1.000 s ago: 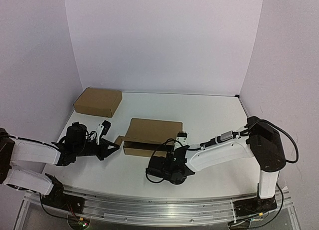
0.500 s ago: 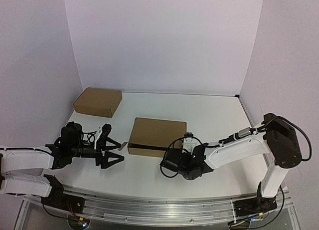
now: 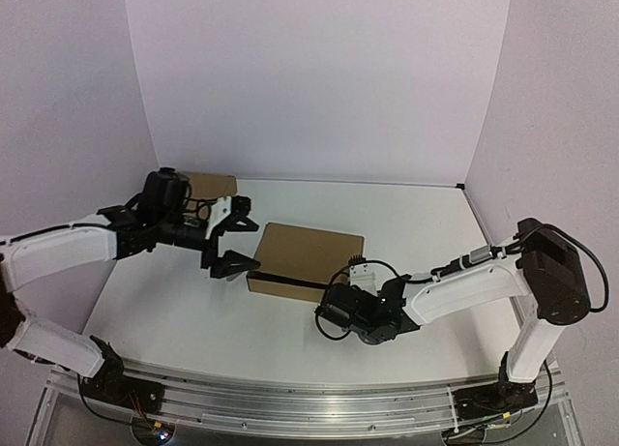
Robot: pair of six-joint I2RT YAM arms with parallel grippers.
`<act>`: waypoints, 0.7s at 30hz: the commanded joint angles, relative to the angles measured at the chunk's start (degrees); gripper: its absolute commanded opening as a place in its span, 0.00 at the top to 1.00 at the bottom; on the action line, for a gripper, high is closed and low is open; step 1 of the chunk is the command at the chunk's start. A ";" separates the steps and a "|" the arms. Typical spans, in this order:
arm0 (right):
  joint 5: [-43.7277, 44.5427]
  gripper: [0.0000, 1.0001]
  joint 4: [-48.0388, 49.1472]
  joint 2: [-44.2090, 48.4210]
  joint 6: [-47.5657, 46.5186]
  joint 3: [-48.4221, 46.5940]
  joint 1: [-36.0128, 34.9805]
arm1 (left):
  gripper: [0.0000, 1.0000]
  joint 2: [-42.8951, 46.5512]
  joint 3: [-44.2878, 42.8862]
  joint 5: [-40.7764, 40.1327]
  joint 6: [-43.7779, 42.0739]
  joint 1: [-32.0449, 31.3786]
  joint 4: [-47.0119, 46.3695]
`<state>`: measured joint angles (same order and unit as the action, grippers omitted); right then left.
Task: Fold the paper box
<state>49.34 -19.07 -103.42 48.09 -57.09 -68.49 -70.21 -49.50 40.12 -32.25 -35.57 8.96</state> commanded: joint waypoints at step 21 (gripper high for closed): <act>-15.10 0.83 3.76 8.47 -10.88 4.17 3.49 | 0.83 -21.00 -0.43 -11.52 -31.10 -10.89 1.50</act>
<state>42.04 -17.00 -99.68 39.48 -54.14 -65.49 -90.39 -52.05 27.90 -61.64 -45.59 8.70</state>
